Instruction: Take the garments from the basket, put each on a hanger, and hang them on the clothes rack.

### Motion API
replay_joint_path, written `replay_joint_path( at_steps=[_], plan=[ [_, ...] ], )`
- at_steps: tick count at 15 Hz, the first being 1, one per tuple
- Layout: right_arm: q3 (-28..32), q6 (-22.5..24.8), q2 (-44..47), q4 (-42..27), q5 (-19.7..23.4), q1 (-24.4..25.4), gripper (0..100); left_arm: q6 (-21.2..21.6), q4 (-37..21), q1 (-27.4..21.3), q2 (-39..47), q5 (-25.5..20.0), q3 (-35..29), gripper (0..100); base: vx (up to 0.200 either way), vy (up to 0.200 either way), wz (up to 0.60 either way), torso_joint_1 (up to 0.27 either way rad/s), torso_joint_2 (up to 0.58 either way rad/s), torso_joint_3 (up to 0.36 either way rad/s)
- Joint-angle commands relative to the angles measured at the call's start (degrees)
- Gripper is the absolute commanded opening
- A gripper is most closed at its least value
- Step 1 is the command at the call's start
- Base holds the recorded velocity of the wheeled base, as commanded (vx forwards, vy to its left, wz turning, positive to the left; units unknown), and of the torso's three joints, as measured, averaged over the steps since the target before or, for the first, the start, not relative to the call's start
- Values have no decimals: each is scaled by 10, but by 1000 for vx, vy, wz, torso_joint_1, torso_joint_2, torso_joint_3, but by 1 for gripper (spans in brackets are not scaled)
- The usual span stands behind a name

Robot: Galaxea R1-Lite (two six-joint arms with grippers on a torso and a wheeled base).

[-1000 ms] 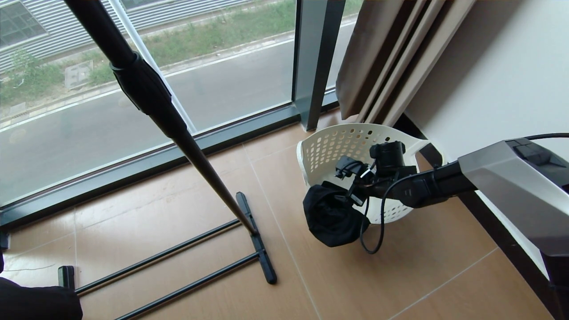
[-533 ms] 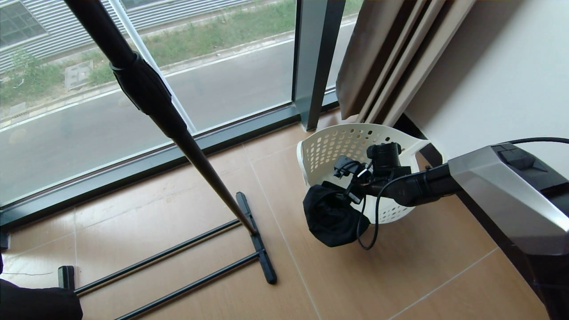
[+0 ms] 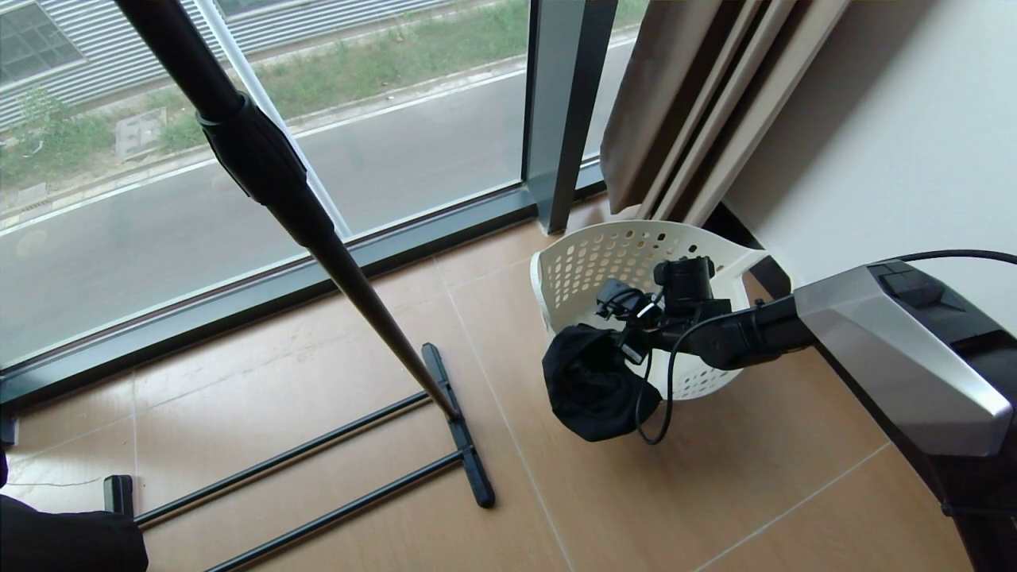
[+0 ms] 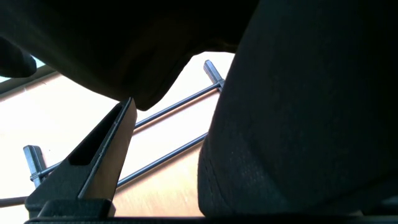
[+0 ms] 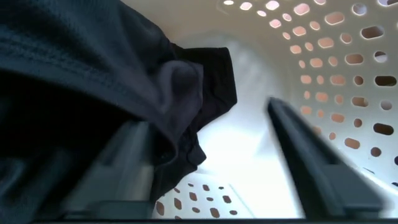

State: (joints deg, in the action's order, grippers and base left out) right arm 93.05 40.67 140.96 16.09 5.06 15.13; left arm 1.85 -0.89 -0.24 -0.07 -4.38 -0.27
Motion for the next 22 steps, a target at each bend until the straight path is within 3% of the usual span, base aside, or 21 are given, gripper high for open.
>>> replay_joint_path(
  at_steps=[1, 3, 7, 8, 10, 13, 16, 19, 22],
  plan=[
    [-9, 0, -10, 1, 0, 3, 0, 0, 0, 0, 1, 0, 0, 100, 0, 0, 0, 0, 0, 0],
    [-37, -1, -39, 1, 0, 5, 0, 0, 0, 1, 1, 0, 0, 100, 0, 0, 0, 0, 0, 0],
    [-204, -23, -222, 11, 1, 32, 0, 3, 0, 0, 1, 0, 0, 100, 0, 0, 0, 0, 0, 0],
    [-219, -26, -239, 18, 1, 35, 0, 3, 0, 0, 1, -1, 0, 100, 0, 0, 0, 0, 0, 0],
    [-357, -60, -367, 70, -41, 80, 0, 2, 0, 0, 1, -1, 0, 100, 0, 0, 0, 0, 0, 0],
    [-476, -77, -512, 107, -80, 125, 0, 3, 0, 0, 1, -2, 0, 100, 0, 0, 0, 0, 0, 0],
    [-525, -83, -593, 106, -83, 133, 0, 3, 0, 0, 1, -2, 0, 100, 0, 0, 0, 0, 0, 0],
    [-565, -178, -634, 104, -86, 153, 0, 3, 0, 0, 1, -3, 0, 100, 0, 0, 0, 0, 0, 0],
    [-578, -186, -632, 109, -98, 154, 0, 5, 0, 0, 1, -5, 0, 100, 0, 0, 0, 0, 0, 0]
  ],
)
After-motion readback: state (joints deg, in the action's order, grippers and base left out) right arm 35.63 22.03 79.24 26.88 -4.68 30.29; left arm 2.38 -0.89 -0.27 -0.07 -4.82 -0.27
